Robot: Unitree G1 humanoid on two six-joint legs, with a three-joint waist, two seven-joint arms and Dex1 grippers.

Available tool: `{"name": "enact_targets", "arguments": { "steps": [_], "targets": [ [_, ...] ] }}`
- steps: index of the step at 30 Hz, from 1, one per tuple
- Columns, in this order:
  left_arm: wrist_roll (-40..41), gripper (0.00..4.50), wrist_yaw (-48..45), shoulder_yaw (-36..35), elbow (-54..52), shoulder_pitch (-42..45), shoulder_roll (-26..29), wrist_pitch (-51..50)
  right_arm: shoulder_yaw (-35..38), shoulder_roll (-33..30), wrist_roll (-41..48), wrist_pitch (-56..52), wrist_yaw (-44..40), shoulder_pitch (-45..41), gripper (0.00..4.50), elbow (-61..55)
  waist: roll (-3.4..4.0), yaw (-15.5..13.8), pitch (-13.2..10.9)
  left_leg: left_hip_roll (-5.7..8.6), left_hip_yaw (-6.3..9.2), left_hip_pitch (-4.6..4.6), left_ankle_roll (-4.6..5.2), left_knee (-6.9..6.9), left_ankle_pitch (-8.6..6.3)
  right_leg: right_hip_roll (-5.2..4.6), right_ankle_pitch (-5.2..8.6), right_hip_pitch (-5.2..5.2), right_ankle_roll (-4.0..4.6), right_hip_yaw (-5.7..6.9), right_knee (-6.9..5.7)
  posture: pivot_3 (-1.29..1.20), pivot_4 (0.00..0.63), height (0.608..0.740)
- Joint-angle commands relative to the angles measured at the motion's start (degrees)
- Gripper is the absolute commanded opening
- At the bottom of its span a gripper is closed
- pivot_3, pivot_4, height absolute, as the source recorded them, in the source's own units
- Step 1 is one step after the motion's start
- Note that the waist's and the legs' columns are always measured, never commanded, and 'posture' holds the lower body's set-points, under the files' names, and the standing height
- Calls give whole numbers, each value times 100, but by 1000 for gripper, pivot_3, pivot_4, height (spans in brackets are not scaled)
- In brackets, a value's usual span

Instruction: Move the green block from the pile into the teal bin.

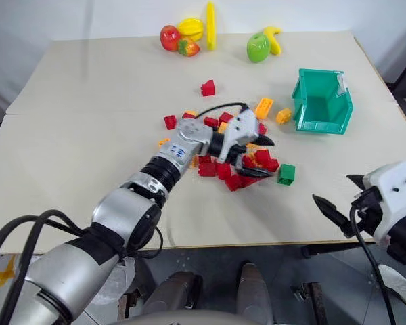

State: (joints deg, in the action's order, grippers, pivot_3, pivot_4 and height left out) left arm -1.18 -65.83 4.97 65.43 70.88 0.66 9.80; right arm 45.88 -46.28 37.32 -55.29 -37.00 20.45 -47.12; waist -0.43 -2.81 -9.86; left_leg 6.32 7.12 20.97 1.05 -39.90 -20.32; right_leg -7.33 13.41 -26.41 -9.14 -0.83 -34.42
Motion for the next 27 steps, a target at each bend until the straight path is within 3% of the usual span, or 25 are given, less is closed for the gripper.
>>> {"name": "enact_targets", "arguments": {
  "steps": [1,4,9,15,19,27],
  "targets": [
    [418,4469,-357,-293,-410,-156,317,-23,488,-162,234,-179,-169,187,4500,-295,0,-5,0,0,0,-1,0,-1,0,0,-1,2,1,0,0,0,150,740],
    [661,4469,-1055,-368,-857,-558,879,-307,436,-312,446,-279,-244,99,4500,-264,0,-8,0,2,0,-1,1,-4,0,-1,-6,5,0,0,0,0,150,740],
    [994,4469,-1511,-604,-1552,-1477,1827,-404,-814,-580,340,-112,75,-1169,4500,612,-1,153,0,-9,-9,-12,-1,-2,1,2,-15,5,12,1,-10,0,150,740],
    [1473,4469,-1295,-864,-2708,-2203,2173,-980,-2197,-101,3,106,581,-2433,4500,1575,-1,104,0,-3,13,9,0,-16,3,-10,-20,4,11,22,-9,0,150,740],
    [1679,4469,-905,-959,-3602,-2771,2266,-1332,-3029,684,-417,462,1000,-3115,4500,2454,-1,149,1,-3,12,8,0,-11,3,-10,-22,2,11,23,-4,0,150,740],
    [1930,4469,-380,-929,-4725,-3434,2377,-1838,-3843,1089,-1175,743,1274,-3248,4500,2933,4,149,2,-4,10,11,-1,-11,4,-8,-21,-6,13,21,-9,0,150,740]
  ]
}}
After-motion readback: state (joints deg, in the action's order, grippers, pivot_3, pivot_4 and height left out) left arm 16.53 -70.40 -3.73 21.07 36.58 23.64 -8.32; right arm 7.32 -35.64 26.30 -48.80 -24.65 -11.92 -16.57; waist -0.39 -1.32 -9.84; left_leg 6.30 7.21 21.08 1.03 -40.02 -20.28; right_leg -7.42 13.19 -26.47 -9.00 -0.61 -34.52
